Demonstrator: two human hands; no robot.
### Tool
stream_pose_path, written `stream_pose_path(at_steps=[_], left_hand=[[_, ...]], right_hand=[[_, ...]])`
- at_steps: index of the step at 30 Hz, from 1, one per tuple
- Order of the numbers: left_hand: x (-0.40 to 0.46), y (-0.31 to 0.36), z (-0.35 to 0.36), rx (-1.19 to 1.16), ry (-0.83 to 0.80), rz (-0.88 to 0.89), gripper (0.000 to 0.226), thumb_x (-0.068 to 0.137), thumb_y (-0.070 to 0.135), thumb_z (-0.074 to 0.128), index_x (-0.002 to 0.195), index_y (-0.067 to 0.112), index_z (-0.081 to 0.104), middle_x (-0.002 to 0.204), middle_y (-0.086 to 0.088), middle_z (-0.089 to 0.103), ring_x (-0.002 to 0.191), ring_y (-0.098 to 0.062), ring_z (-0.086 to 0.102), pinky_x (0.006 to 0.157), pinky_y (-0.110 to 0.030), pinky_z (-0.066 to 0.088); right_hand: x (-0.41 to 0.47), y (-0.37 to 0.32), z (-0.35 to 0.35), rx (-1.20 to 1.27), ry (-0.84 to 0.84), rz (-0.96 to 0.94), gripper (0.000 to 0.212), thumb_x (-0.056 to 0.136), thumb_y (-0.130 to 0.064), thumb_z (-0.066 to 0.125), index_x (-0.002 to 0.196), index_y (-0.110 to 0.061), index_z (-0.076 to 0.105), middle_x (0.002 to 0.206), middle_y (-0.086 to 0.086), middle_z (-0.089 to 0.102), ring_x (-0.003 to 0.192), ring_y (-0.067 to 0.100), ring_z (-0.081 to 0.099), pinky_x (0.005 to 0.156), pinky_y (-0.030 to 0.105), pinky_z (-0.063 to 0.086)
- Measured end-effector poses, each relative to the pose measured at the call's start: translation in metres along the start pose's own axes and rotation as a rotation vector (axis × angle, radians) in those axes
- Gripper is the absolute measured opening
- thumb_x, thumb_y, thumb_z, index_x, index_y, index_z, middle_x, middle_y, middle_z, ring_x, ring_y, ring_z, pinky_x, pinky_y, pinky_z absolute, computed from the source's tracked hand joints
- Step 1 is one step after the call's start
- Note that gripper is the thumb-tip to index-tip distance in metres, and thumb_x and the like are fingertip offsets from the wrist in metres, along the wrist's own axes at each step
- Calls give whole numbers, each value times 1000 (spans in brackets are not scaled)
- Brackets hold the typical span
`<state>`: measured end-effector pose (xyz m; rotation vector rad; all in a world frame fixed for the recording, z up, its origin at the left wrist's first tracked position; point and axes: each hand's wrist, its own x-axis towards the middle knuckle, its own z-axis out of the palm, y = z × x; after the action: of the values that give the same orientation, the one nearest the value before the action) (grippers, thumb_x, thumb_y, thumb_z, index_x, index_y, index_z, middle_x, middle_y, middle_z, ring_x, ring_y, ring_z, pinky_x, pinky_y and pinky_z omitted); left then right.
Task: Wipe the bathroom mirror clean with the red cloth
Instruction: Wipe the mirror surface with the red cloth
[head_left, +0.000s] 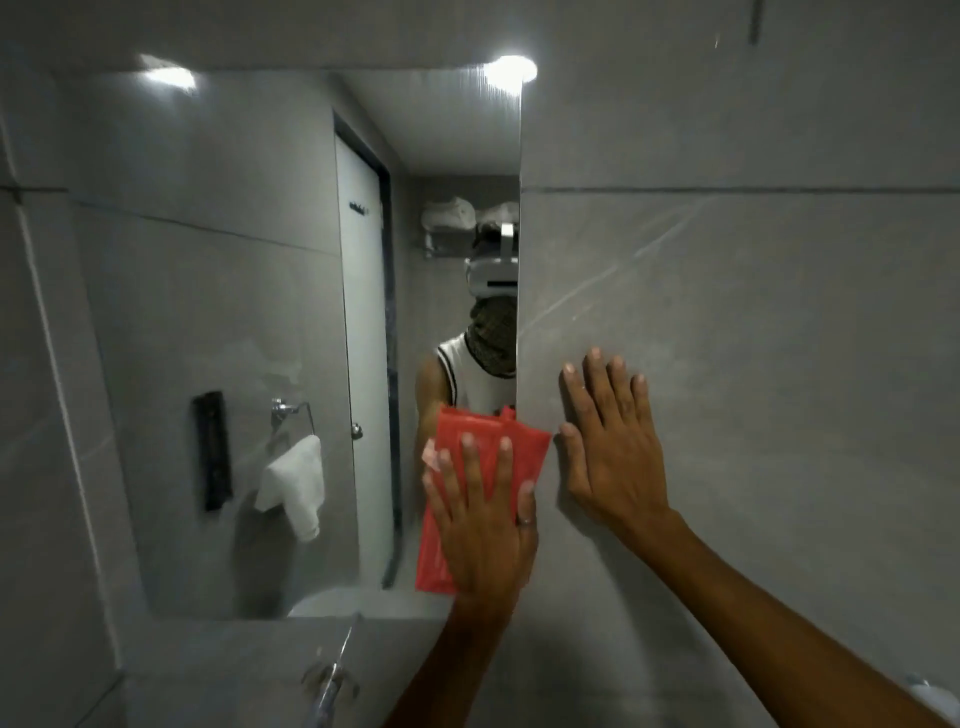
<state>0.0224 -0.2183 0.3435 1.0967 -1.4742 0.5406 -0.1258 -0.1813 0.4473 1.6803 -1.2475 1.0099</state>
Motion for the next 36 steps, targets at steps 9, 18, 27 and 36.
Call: stream_pose_path(at_steps=[9,18,27,36], left_hand=[[341,66,-73,29,185,220,70,110,53,36,167,21,12,176,-16,7,163,-41,1,131,-56,-5],[354,34,-90,270,147,350,77,106,64,28,167,22,7,177,-12,4,164,-37,0,132,-56,3],[368,-71,-140,168,146,169,72,108,59,23,168,23,5,177,-8,-4,164,-34,-7,132,-56,-1],[394,-202,-209,101,207,-145,64,111,50,21,168,25,5,177,-6,-1,164,-33,-5,133,-53,-5]], right_hand=[[193,1,-60,65,232,67,65,107,-44,24,165,-16,15,173,15,6,161,32,2,130,49,-2],[224,-43,-58,139,246,28,66,106,-47,19,165,-18,12,174,11,0,161,27,-6,131,49,-4],[245,-119,-30,105,217,-133,67,106,-49,18,165,-18,10,173,12,1,161,30,-4,131,51,-3],[274,-188,-9,113,236,-209,68,105,-56,20,165,-22,14,174,9,6,161,29,0,131,51,0]])
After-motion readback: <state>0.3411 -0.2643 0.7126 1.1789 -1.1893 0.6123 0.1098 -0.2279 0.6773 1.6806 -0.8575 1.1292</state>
